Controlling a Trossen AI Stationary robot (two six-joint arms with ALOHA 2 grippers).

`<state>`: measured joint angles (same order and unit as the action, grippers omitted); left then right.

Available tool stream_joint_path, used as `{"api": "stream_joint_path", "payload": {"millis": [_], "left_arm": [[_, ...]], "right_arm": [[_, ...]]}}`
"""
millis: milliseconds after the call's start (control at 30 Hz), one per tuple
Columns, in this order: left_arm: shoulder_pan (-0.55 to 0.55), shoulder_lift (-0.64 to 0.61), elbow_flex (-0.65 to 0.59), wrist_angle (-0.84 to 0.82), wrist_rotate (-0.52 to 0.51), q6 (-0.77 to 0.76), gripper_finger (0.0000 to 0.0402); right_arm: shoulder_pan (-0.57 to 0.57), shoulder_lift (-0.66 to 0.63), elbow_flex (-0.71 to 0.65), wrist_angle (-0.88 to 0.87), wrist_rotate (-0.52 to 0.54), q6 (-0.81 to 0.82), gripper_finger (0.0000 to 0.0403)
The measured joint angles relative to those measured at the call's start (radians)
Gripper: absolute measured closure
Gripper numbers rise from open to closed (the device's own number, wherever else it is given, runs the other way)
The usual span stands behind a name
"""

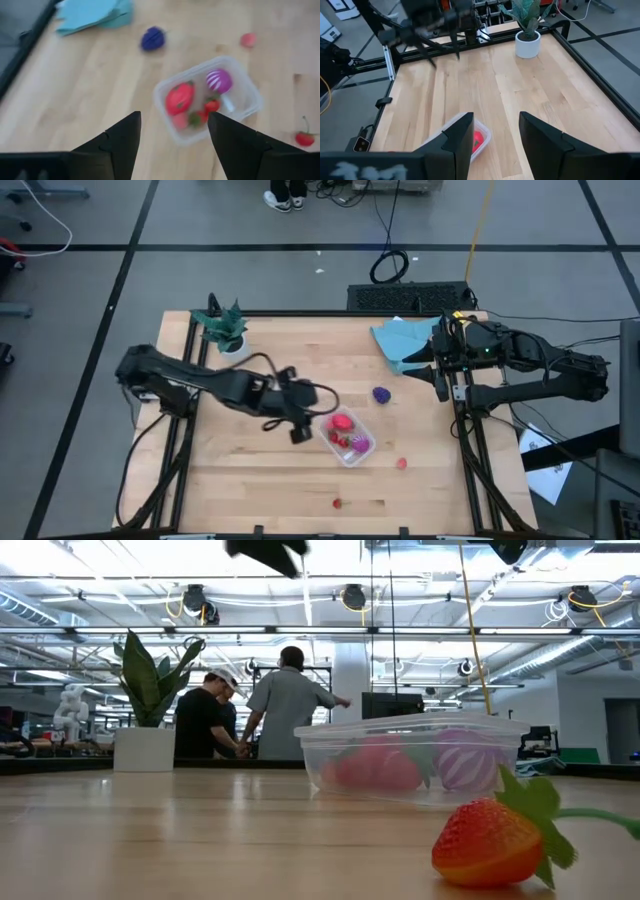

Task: Pick and placing Produce into tupperware
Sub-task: Put the grapes into the transparent container

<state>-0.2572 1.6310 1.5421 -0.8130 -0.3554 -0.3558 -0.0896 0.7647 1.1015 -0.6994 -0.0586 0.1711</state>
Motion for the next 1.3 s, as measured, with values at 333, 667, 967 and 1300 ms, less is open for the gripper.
{"api": "stream_joint_path", "payload": {"millis": [333, 667, 967, 1300], "left_arm": [[-0.047, -0.076, 0.0, -0.21, -0.091, -0.016, 0.0165], [-0.042, -0.077, 0.0, -0.27, -0.091, -0.047, 0.0165], [-0.043, -0.077, 0.0, -0.271, -0.09, -0.072, 0.0165], [-0.048, -0.077, 0.0, -0.317, -0.09, -0.076, 0.0165]], "right_arm": [[0.0, 0.0, 0.0, 0.015, 0.0, -0.04, 0.0252], [0.0, 0.051, 0.128, 0.004, -0.025, -0.199, 0.0252], [-0.001, 0.306, 0.395, -0.365, 0.11, -0.202, 0.0252], [-0.021, 0.618, 0.399, -0.658, 0.113, -0.023, 0.0252]]}}
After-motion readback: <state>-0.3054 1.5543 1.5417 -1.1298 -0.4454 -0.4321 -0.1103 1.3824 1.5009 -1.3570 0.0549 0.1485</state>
